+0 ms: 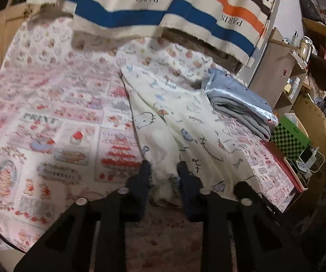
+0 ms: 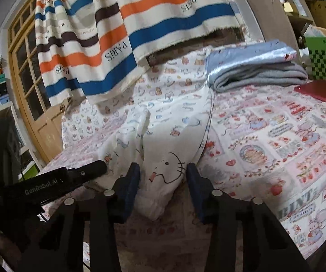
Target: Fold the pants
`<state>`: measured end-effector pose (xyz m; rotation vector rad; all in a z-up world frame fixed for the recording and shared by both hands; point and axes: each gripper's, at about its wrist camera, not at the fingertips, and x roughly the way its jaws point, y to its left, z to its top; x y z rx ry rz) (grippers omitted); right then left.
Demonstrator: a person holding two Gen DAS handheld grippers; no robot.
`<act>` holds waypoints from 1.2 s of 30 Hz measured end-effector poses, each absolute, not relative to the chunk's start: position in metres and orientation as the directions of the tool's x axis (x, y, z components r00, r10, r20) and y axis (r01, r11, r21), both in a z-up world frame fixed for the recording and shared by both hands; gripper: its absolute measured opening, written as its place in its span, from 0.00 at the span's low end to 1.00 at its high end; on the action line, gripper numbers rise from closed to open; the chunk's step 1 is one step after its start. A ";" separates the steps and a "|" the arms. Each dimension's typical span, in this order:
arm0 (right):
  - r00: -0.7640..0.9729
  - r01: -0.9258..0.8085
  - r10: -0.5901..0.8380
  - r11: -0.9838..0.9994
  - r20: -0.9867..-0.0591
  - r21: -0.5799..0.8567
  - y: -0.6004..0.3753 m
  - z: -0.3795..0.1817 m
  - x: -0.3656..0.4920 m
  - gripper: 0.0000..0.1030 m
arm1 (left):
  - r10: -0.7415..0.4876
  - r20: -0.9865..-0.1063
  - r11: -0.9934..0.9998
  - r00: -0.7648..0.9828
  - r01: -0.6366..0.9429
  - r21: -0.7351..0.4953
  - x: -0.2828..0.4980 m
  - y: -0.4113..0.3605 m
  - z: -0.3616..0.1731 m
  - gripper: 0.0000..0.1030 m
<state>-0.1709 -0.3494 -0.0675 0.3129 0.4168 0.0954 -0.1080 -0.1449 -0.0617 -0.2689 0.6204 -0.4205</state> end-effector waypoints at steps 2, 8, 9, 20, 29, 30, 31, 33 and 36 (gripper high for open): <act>0.909 -0.030 0.159 0.947 -0.385 0.320 -0.348 -0.068 -0.169 0.26 | -0.448 -0.487 0.885 0.749 0.296 -0.360 -0.112 -0.142 -0.059 0.19; 0.922 -0.020 0.145 0.944 -0.359 0.330 -0.346 -0.064 -0.176 0.04 | -0.401 -0.468 0.900 0.787 0.244 -0.361 -0.126 -0.128 -0.060 0.17; 0.923 -0.012 0.136 0.945 -0.360 0.328 -0.346 -0.064 -0.177 0.04 | -0.401 -0.466 0.897 0.789 0.234 -0.376 -0.127 -0.124 -0.061 0.17; 0.916 -0.018 0.139 0.951 -0.376 0.309 -0.336 -0.061 -0.186 0.04 | -0.337 -0.470 0.927 0.816 0.201 -0.316 -0.149 -0.119 -0.061 0.17; 0.919 0.027 0.081 0.964 -0.385 0.266 -0.352 -0.056 -0.180 0.08 | -0.307 -0.396 0.947 0.865 0.235 -0.220 -0.150 -0.108 -0.035 0.44; 0.922 0.031 0.073 0.965 -0.381 0.259 -0.356 -0.053 -0.178 0.08 | -0.313 -0.389 0.947 0.866 0.250 -0.204 -0.146 -0.105 -0.027 0.44; 0.924 0.029 0.070 0.967 -0.375 0.251 -0.361 -0.048 -0.175 0.08 | -0.312 -0.383 0.948 0.869 0.257 -0.188 -0.140 -0.102 -0.020 0.44; 0.924 0.010 0.084 0.970 -0.373 0.243 -0.373 -0.037 -0.168 0.21 | -0.320 -0.380 0.947 0.868 0.277 -0.163 -0.123 -0.094 -0.003 0.46; 0.927 -0.011 0.102 0.970 -0.362 0.244 -0.394 -0.019 -0.154 0.41 | -0.375 -0.424 0.927 0.825 0.320 -0.196 -0.085 -0.082 0.017 0.46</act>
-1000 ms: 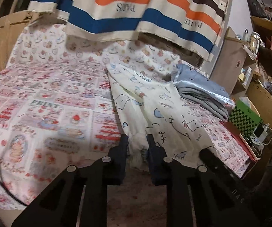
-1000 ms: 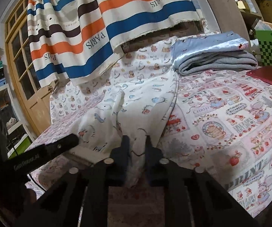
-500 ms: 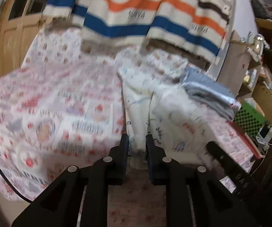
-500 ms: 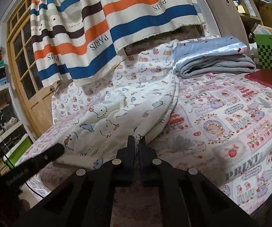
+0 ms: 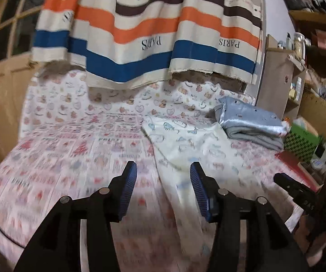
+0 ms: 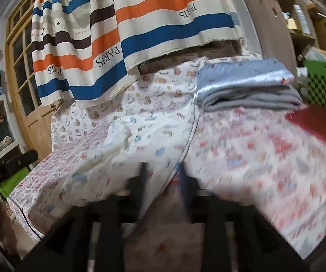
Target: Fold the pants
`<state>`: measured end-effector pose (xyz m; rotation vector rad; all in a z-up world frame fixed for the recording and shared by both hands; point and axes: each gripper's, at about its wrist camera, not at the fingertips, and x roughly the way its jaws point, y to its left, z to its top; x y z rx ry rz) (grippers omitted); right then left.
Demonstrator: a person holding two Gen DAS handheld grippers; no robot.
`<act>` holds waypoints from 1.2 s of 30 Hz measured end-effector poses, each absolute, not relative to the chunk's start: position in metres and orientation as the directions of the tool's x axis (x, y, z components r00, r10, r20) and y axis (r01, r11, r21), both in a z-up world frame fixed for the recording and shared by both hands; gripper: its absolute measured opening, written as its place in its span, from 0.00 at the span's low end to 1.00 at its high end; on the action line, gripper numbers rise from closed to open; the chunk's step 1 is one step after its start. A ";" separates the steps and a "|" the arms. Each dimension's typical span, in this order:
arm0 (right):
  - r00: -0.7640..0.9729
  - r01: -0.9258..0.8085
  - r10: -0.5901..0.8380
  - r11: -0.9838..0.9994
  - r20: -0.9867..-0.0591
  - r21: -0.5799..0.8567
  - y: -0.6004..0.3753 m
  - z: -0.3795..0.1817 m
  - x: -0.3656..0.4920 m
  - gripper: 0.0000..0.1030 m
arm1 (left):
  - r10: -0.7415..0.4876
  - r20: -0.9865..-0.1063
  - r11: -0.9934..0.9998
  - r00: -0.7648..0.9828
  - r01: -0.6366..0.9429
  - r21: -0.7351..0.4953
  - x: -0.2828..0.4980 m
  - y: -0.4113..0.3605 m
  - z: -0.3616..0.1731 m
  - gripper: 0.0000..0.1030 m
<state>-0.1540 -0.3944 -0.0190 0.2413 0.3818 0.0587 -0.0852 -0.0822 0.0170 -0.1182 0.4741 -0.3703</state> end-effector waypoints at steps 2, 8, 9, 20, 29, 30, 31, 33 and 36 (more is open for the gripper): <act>0.933 -0.018 0.099 0.973 -0.347 0.229 -0.411 -0.004 -0.143 0.41 | -0.398 -0.456 0.918 0.796 0.342 -0.203 -0.053 -0.077 0.028 0.46; 0.913 -0.062 0.149 0.971 -0.380 0.230 -0.452 0.036 -0.076 0.41 | -0.371 -0.553 0.922 0.746 0.368 -0.123 0.059 -0.094 0.037 0.46; 0.899 -0.088 0.179 0.968 -0.400 0.234 -0.457 0.041 -0.060 0.41 | -0.366 -0.575 0.920 0.732 0.379 -0.103 0.074 -0.100 0.035 0.46; 0.727 -0.159 0.274 0.959 -0.630 0.235 -0.462 0.023 0.106 0.27 | -0.297 -0.708 0.937 0.641 0.340 -0.086 0.197 -0.131 0.004 0.46; 0.688 -0.052 0.129 0.990 -0.714 0.129 -0.449 -0.007 0.177 0.07 | -0.360 -0.756 0.921 0.547 0.339 -0.194 0.230 -0.133 -0.008 0.46; 0.692 -0.046 0.114 0.992 -0.713 0.114 -0.448 -0.009 0.178 0.01 | -0.365 -0.759 0.920 0.540 0.335 -0.203 0.232 -0.132 -0.009 0.46; 0.703 -0.033 0.090 0.995 -0.705 0.094 -0.449 -0.009 0.178 0.01 | -0.363 -0.761 0.921 0.538 0.331 -0.205 0.234 -0.131 -0.011 0.46; 0.721 0.028 -0.024 1.000 -0.693 -0.005 -0.449 -0.012 0.178 0.00 | -0.361 -0.763 0.921 0.537 0.332 -0.202 0.236 -0.130 -0.013 0.46; 0.683 0.080 -0.038 0.996 -0.729 0.024 -0.463 -0.017 0.184 0.00 | -0.382 -0.768 0.913 0.515 0.341 -0.225 0.240 -0.130 -0.017 0.47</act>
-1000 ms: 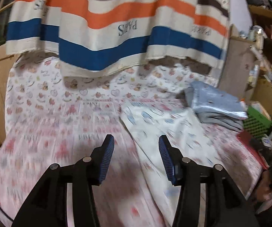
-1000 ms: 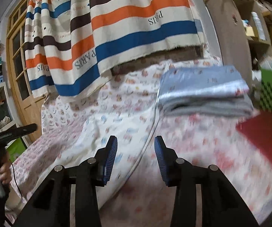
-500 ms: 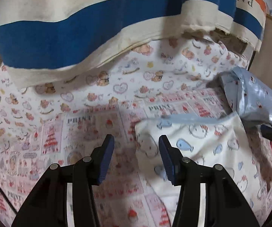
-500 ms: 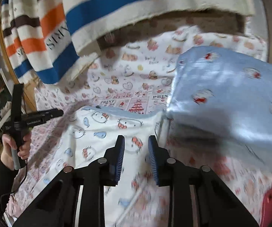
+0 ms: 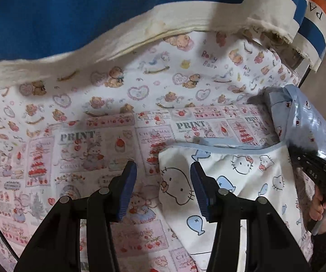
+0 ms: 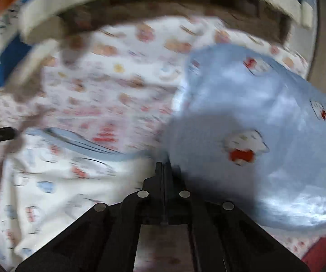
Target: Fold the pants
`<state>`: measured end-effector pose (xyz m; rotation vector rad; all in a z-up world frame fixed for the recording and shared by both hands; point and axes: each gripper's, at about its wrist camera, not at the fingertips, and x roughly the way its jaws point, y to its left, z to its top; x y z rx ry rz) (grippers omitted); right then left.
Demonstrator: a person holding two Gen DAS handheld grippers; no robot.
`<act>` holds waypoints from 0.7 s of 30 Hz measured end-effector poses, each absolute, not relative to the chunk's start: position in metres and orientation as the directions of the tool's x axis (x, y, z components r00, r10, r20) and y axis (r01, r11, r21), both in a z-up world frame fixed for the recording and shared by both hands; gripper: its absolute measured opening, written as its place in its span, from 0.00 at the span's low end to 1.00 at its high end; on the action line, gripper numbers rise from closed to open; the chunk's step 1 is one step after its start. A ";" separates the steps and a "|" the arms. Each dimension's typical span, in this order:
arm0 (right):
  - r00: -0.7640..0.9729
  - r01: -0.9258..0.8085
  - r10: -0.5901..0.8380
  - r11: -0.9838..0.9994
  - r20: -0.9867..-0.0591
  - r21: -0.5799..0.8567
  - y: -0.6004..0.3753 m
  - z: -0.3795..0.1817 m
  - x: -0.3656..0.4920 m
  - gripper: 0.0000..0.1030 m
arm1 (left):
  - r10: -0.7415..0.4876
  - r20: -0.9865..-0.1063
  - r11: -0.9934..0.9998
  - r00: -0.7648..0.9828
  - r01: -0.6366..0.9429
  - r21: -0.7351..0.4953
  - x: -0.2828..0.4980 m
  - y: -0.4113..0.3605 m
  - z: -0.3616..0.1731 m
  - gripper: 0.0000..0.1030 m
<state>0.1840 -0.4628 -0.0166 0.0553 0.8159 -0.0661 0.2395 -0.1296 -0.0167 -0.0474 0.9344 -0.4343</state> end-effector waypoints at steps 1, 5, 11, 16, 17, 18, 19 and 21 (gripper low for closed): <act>0.685 0.086 -0.028 0.995 -0.728 0.042 -0.466 -0.015 0.184 0.00 | -0.388 -0.768 0.911 0.510 0.342 -0.233 0.240 -0.129 -0.017 0.48; 0.718 0.060 0.010 0.995 -0.696 0.075 -0.467 -0.007 0.178 0.00 | -0.399 -0.761 0.908 0.512 0.338 -0.249 0.238 -0.127 -0.017 0.49; 0.695 -0.002 0.153 0.978 -0.703 0.210 -0.473 -0.006 0.180 0.26 | -0.391 -0.731 0.915 0.559 0.324 -0.241 0.233 -0.124 -0.010 0.50; 0.685 -0.038 0.183 0.976 -0.705 0.217 -0.466 -0.010 0.184 0.26 | -0.417 -0.687 0.906 0.595 0.330 -0.264 0.230 -0.127 -0.010 0.53; 0.677 -0.042 0.187 0.975 -0.711 0.217 -0.467 -0.012 0.184 0.26 | -0.409 -0.692 0.909 0.595 0.334 -0.249 0.230 -0.129 -0.011 0.53; 0.663 -0.051 0.203 0.972 -0.720 0.228 -0.466 -0.016 0.187 0.26 | -0.405 -0.693 0.910 0.596 0.340 -0.239 0.230 -0.130 -0.011 0.53; 0.644 -0.060 0.227 0.967 -0.731 0.248 -0.464 -0.022 0.190 0.26 | -0.405 -0.690 0.909 0.600 0.342 -0.237 0.230 -0.130 -0.011 0.53; 0.647 -0.038 0.211 0.969 -0.733 0.246 -0.463 -0.027 0.192 0.25 | -0.417 -0.686 0.905 0.597 0.343 -0.252 0.230 -0.129 -0.011 0.53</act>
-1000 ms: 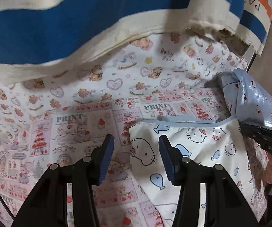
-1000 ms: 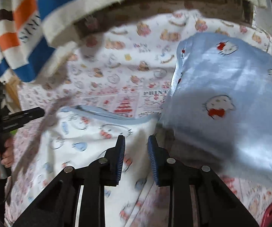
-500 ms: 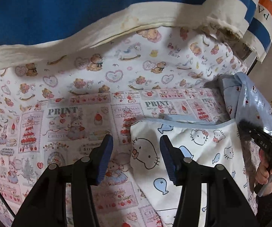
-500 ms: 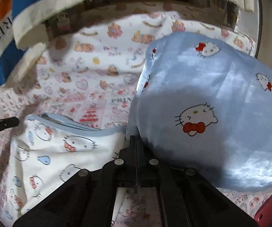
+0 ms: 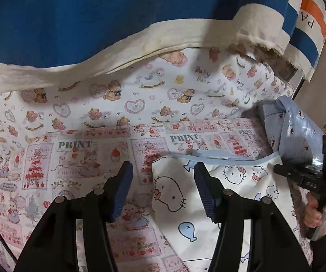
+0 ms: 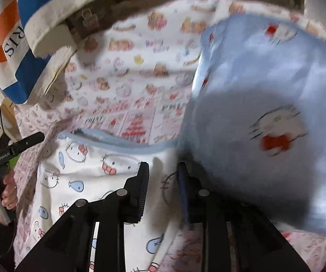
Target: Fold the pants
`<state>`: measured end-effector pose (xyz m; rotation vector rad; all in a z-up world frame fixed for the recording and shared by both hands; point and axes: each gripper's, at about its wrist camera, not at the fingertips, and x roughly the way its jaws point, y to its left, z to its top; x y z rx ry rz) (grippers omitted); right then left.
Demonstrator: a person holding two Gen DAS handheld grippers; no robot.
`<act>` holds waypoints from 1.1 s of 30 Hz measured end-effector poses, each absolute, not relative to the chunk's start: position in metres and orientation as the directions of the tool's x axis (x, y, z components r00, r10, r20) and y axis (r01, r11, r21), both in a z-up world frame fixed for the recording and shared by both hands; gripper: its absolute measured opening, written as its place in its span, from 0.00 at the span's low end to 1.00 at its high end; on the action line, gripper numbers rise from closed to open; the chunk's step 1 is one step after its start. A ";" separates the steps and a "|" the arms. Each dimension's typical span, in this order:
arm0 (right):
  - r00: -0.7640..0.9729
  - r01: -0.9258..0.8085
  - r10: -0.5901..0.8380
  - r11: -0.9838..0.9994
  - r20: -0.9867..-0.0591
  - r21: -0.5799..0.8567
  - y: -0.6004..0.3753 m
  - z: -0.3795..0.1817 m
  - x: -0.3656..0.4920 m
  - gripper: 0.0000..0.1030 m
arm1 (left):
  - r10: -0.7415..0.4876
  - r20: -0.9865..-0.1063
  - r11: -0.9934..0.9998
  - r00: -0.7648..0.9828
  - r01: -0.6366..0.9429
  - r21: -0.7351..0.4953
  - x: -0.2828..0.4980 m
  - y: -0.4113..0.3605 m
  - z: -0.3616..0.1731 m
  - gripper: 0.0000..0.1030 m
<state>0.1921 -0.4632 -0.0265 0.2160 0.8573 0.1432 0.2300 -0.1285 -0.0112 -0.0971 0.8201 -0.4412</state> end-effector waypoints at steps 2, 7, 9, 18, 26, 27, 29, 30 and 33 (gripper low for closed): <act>0.678 -0.010 0.179 0.972 -0.713 0.235 -0.463 -0.027 0.192 0.22 | -0.427 -0.680 0.901 0.596 0.345 -0.263 0.231 -0.127 -0.011 0.53; 0.706 0.073 0.095 0.976 -0.701 0.206 -0.471 -0.024 0.191 0.02 | -0.426 -0.680 0.902 0.597 0.343 -0.263 0.231 -0.127 -0.014 0.53; 0.721 0.086 0.067 0.979 -0.690 0.185 -0.472 -0.019 0.188 0.00 | -0.444 -0.680 0.894 0.584 0.346 -0.286 0.231 -0.125 -0.015 0.53; 0.713 0.126 -0.082 0.992 -0.696 0.012 -0.459 -0.014 0.183 0.00 | -0.506 -0.709 0.854 0.491 0.399 -0.333 0.233 -0.139 -0.024 0.53; 0.706 0.094 -0.021 0.994 -0.708 0.064 -0.465 -0.015 0.181 0.00 | -0.511 -0.721 0.849 0.468 0.408 -0.337 0.247 -0.153 -0.027 0.02; 0.707 0.090 -0.015 0.993 -0.707 0.070 -0.465 -0.015 0.181 0.00 | -0.502 -0.717 0.855 0.483 0.402 -0.328 0.248 -0.153 -0.023 0.02; 0.708 0.085 -0.004 0.993 -0.706 0.080 -0.465 -0.015 0.180 0.00 | -0.491 -0.702 0.862 0.515 0.401 -0.309 0.247 -0.153 -0.011 0.02; 0.709 0.081 0.006 0.993 -0.705 0.090 -0.465 -0.015 0.180 0.00 | -0.479 -0.692 0.870 0.539 0.398 -0.293 0.246 -0.152 -0.004 0.02; 0.707 0.079 0.025 0.990 -0.707 0.115 -0.466 -0.017 0.181 0.00 | -0.434 -0.689 0.888 0.580 0.402 -0.221 0.244 -0.155 0.011 0.02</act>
